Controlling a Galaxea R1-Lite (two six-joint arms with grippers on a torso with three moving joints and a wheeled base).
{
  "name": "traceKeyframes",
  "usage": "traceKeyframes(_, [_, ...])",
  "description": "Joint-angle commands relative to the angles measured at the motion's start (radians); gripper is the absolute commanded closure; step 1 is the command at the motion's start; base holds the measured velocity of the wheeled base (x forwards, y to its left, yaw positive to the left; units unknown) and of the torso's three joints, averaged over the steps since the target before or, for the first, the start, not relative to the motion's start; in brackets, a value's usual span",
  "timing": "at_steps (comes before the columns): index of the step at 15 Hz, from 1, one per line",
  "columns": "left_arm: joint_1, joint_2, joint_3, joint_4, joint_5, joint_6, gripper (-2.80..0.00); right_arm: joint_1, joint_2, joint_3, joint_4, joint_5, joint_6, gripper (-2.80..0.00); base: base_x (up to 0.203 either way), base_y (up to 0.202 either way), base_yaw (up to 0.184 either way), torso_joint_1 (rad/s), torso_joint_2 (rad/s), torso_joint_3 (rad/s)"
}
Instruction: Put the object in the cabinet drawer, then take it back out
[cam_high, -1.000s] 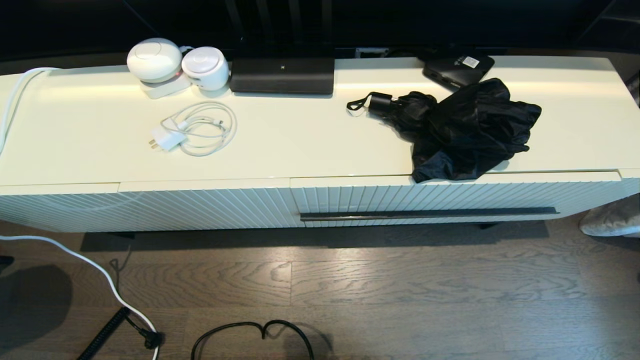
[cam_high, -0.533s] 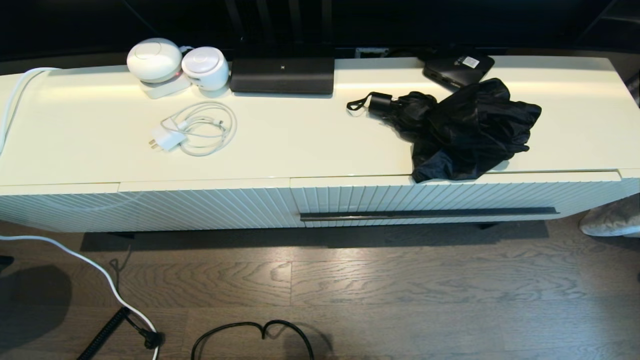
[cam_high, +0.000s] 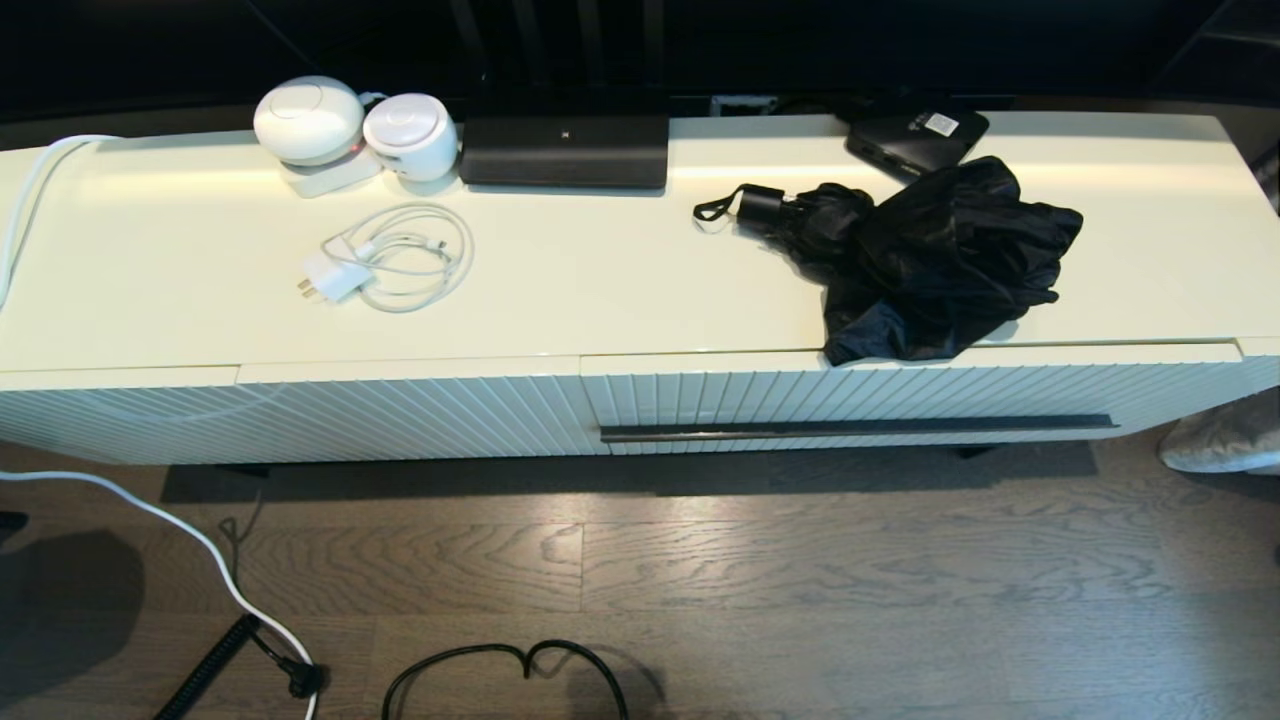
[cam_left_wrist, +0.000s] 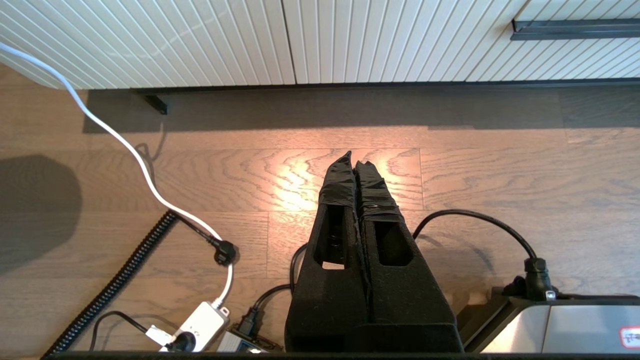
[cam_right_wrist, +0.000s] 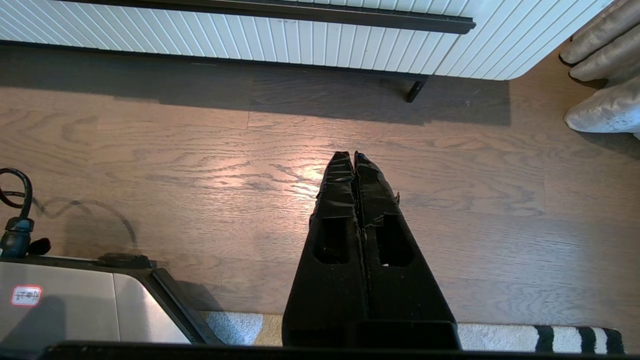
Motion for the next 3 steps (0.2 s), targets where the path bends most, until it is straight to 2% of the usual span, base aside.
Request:
traceKeyframes(1, [0.0, -0.001, 0.0, 0.0, 0.0, -0.001, 0.0, 0.0, 0.003, 0.002, -0.001, 0.001, 0.003, 0.0, 0.0, 0.0, 0.0, 0.0, 0.0, 0.0])
traceKeyframes(3, [0.0, -0.002, 0.0, 0.0, 0.0, -0.001, 0.0, 0.0, 0.002, 0.002, -0.001, 0.001, 0.002, 0.0, 0.0, 0.0, 0.0, 0.0, 0.0, 0.0])
